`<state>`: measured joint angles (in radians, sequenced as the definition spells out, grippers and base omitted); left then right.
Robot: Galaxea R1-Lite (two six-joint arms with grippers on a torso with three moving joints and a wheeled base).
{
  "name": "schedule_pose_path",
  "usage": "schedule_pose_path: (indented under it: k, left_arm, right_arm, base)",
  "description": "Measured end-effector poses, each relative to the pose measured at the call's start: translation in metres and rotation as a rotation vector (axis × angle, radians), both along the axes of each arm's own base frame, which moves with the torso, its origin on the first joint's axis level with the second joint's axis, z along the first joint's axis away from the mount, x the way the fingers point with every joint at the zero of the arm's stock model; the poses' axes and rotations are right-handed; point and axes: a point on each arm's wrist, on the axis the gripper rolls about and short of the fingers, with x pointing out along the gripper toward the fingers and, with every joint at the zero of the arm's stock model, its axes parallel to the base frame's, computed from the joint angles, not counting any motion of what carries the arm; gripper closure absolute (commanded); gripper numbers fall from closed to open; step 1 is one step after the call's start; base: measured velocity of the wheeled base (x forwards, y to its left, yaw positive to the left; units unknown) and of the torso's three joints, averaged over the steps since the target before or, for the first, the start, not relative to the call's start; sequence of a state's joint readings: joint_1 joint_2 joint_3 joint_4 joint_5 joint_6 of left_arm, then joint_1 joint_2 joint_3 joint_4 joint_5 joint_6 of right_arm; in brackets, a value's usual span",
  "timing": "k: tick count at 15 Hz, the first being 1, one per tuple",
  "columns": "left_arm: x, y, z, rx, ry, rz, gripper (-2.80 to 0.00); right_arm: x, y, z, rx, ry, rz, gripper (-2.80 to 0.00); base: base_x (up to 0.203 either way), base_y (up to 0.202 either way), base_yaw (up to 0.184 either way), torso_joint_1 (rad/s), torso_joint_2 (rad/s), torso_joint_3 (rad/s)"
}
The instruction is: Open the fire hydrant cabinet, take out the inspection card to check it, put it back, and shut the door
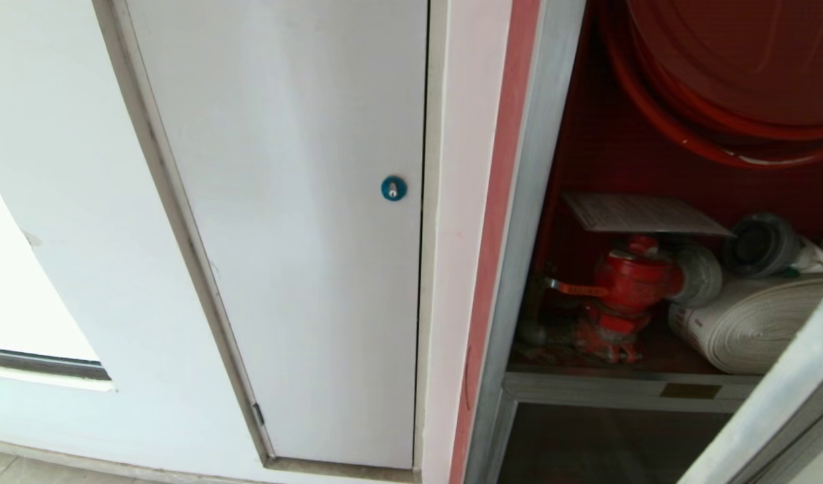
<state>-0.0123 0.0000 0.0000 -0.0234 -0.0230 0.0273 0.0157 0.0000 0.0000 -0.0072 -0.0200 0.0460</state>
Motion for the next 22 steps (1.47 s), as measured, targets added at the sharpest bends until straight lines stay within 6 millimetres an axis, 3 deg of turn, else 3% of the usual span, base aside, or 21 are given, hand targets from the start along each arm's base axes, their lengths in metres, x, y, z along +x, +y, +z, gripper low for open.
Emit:
schedule_pose_path:
  k: [22]
  left_arm:
    - [0.0,0.0,0.0,0.0,0.0,0.0,0.0]
  right_arm:
    - [0.0,0.0,0.0,0.0,0.0,-0.001,0.0]
  base:
    - [-0.196,0.0,0.001,0.001,0.0,0.003]
